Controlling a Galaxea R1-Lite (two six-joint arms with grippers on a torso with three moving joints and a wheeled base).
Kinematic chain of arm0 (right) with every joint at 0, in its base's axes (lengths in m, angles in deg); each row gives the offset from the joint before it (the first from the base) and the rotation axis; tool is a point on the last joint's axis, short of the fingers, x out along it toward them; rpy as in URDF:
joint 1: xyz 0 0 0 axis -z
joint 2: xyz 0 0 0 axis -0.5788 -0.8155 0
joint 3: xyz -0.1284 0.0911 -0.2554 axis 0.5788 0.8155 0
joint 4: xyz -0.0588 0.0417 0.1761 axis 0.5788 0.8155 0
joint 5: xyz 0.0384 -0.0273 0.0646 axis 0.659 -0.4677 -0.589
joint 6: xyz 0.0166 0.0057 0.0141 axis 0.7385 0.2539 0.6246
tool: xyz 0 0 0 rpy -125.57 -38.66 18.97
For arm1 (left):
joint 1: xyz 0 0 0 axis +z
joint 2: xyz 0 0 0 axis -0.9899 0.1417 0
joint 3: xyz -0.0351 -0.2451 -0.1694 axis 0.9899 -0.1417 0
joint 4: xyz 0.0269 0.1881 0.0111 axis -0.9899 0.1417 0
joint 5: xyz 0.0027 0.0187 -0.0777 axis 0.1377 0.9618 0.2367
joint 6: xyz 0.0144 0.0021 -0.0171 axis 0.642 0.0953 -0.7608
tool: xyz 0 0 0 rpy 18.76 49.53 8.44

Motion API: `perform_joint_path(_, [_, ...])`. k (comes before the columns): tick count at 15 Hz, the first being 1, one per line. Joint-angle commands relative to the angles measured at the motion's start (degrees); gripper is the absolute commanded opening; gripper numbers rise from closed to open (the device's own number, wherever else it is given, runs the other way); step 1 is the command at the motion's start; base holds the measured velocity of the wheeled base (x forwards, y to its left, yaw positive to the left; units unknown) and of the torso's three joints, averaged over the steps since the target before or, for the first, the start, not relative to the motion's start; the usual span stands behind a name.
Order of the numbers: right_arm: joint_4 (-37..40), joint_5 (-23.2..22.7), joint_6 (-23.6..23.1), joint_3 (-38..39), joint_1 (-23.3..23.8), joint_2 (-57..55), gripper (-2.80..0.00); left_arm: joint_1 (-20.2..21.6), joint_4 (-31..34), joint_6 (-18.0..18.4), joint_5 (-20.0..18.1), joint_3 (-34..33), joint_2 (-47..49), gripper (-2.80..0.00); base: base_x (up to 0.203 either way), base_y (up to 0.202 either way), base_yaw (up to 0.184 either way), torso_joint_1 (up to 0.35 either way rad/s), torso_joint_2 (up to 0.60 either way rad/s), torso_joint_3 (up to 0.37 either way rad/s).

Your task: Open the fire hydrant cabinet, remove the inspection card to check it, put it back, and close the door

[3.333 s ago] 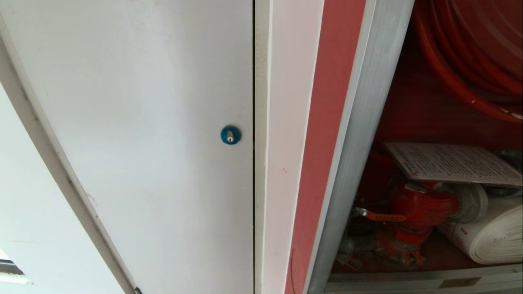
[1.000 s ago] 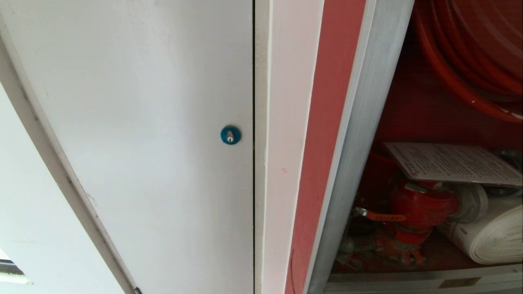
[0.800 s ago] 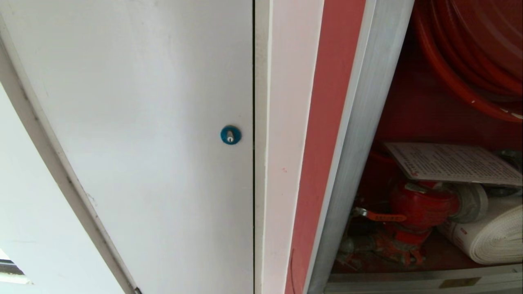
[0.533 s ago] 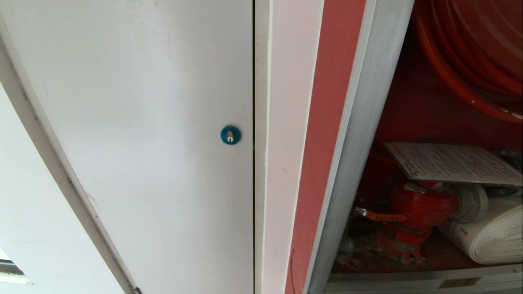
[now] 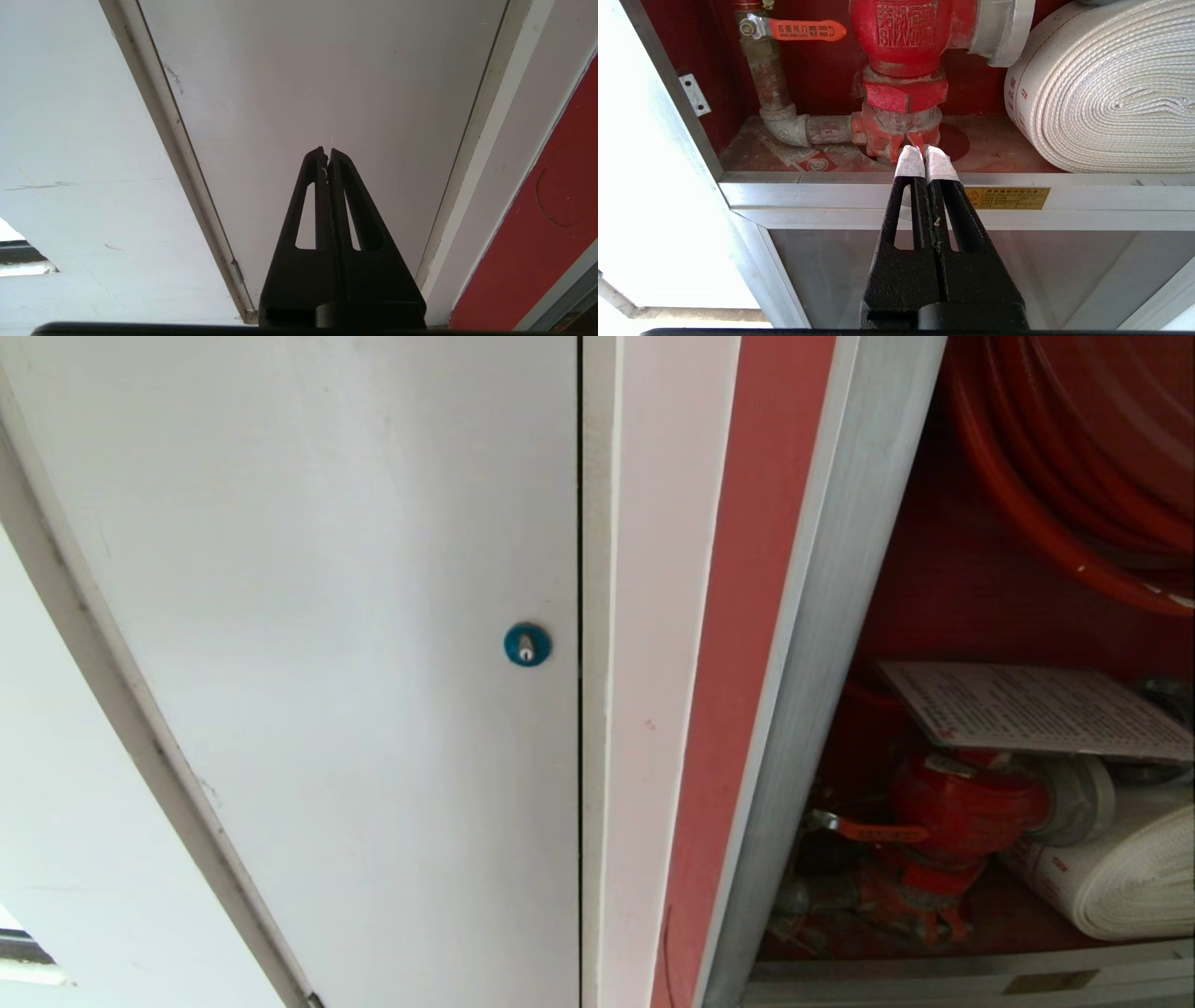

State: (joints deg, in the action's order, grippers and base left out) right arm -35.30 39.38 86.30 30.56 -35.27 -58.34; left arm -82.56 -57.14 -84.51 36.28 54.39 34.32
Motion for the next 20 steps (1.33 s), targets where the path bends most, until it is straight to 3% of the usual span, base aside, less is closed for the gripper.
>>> perform_joint_path(1, [0.0, 0.0, 0.1, 0.1, 0.0, 0.0, -2.80, 0.0, 0.0, 0.0, 0.0, -0.7, 0.0, -2.80, 0.000, 0.000, 0.000, 0.000, 0.00, 0.000])
perform_joint_path(12, [0.0, 0.0, 0.1, 0.1, 0.0, 0.0, -2.80, 0.0, 0.0, -0.2, 0.0, -0.7, 0.0, -2.80, -0.006, 0.000, 0.000, 0.001, 0.00, 0.000])
perform_joint_path(20, [0.0, 0.0, 0.1, 0.1, 0.0, 0.0, -2.80, 0.0, 0.0, -0.9, 0.6, -0.7, 0.0, -2.80, -0.191, 0.000, 0.001, 0.001, 0.00, 0.003])
